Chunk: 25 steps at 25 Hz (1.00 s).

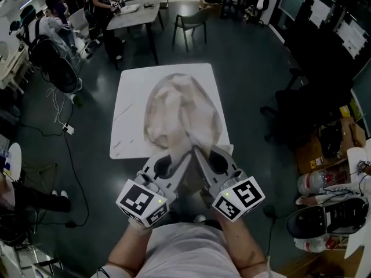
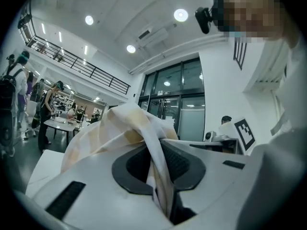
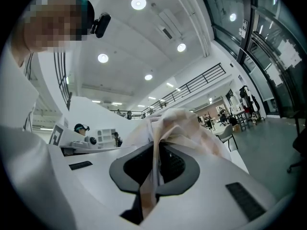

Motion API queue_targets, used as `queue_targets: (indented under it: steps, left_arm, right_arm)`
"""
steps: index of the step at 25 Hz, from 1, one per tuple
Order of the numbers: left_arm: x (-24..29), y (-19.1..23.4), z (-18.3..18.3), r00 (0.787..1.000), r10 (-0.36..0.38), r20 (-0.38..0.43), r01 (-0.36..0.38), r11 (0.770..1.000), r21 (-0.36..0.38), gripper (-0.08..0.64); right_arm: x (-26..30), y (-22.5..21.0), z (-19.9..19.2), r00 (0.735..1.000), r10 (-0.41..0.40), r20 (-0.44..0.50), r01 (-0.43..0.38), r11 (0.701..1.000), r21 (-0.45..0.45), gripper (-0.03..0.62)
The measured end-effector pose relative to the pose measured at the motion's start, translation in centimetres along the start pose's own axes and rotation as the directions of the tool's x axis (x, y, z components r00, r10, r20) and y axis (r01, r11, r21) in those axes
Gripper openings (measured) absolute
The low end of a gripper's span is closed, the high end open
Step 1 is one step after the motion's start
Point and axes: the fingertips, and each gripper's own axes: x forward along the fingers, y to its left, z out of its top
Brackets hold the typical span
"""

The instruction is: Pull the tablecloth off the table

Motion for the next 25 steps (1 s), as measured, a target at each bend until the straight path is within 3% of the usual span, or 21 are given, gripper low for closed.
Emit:
queue_targets:
  steps: [11, 18, 25]
  left_arm:
    - [-0.3, -6.9, -1.8, 1.000, 0.000, -0.031, 0.001, 1.000, 0.031, 0.048]
    - [0.4, -7.2, -0.4, 0.995, -0.097, -0.013, 0.097, 0.995, -0.002, 0.048]
    - [1.5, -7.2, 1.1, 0.983, -0.186, 0.000, 0.186, 0.982, 0.020, 0.048]
  right_arm:
    - [-7.2, 0.4, 0.2, 1.000, 0.005, -0.005, -0.005, 1.000, -0.015, 0.037]
    - [-9.2, -0.6, 2.7, 0.995, -0.089, 0.048, 0.092, 0.993, -0.071, 0.037]
    - [-10.4, -1.2, 4.6, 0.977, -0.191, 0.097, 0.202, 0.973, -0.111, 0.037]
